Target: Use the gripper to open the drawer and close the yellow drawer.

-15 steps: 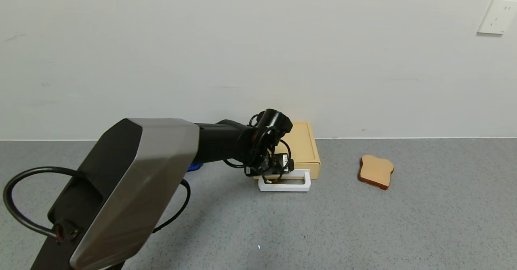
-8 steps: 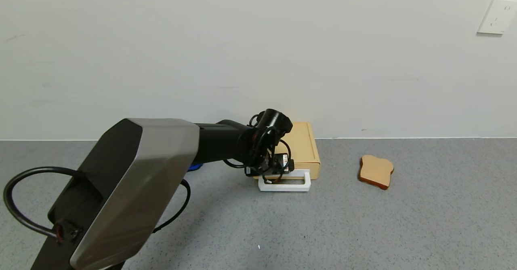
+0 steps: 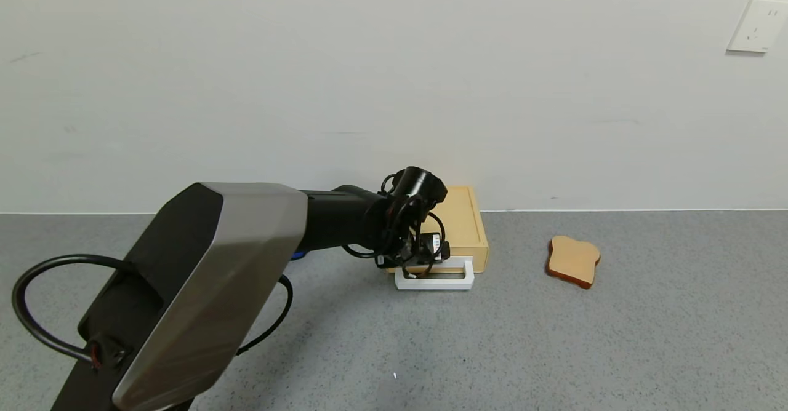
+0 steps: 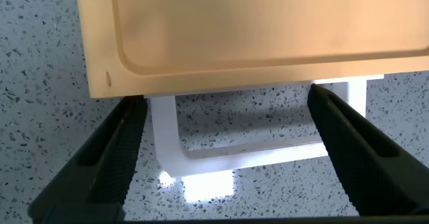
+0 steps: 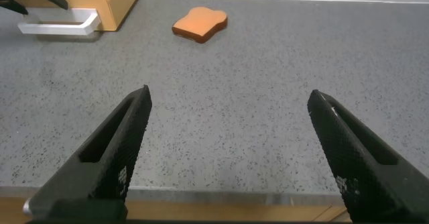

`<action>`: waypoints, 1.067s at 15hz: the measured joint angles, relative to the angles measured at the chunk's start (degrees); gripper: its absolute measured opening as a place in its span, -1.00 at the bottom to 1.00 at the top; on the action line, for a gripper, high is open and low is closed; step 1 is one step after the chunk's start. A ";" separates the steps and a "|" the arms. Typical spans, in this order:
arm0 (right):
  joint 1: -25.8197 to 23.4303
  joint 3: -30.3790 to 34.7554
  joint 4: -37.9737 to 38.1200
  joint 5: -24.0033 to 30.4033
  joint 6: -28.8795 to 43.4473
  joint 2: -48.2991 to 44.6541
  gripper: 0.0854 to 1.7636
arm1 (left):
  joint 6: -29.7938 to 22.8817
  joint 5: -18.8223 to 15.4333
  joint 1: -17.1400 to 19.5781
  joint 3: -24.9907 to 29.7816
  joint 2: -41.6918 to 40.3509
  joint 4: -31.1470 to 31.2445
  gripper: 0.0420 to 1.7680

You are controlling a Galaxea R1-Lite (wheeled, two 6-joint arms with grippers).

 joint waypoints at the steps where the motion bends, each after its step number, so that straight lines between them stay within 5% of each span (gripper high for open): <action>1: 0.00 0.00 -0.01 -0.04 0.00 0.00 0.94 | -0.02 -0.02 -0.02 0.06 -0.15 0.41 0.94; 16: 0.00 0.00 -0.01 0.02 0.00 0.00 0.94 | 2.40 -0.74 0.49 1.30 -19.11 15.27 0.94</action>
